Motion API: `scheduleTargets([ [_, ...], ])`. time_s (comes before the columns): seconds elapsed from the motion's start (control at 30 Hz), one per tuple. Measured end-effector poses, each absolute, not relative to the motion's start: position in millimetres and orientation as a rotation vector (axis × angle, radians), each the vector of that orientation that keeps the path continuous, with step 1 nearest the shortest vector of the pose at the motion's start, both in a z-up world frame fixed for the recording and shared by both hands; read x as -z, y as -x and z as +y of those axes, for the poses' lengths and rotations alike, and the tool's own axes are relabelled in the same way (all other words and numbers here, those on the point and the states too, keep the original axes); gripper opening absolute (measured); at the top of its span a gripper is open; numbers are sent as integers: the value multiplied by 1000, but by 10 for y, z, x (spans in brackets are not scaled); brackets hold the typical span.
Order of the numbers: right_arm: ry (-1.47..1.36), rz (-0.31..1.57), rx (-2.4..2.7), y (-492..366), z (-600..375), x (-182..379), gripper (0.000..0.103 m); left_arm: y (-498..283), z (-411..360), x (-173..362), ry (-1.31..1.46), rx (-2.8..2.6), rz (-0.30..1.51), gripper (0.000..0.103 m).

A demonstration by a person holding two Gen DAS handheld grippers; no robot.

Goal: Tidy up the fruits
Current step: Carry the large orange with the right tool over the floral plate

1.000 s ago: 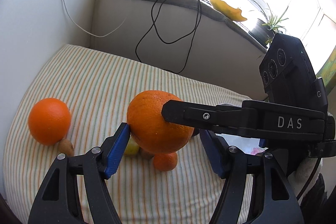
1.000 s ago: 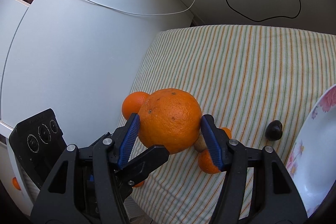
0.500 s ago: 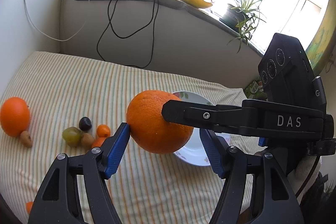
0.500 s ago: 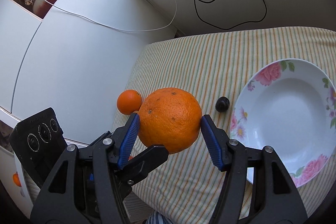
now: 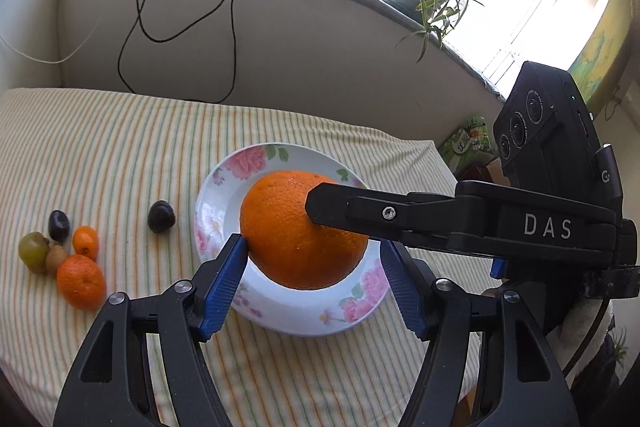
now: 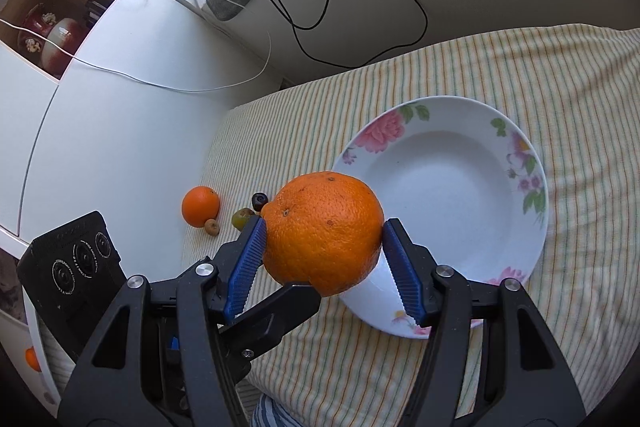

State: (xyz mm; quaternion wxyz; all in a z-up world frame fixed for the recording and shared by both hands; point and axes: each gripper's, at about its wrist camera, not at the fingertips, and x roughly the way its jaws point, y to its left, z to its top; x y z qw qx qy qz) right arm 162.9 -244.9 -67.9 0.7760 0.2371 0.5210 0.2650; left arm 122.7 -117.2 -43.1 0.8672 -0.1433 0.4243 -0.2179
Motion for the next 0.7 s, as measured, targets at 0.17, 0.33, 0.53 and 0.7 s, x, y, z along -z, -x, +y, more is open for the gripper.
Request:
scheduleTargets([
  [0.17,-534,1140,-536,-1737,-2635,784,63,-1321,-1344,512,295,469,908,68],
  [0.33,-541,1141,-516,-1823,-2731,861,63,-1370,-1404,567,276,466,920,68],
  [0.53,-539,1151,-513,-1900,-2738,966,63,-1438,-1416,639,255,446,932,67],
  [0.7,-533,1156,-512,-1938,-2691,999,63,-1481,-1441,681,245,438,941,66],
])
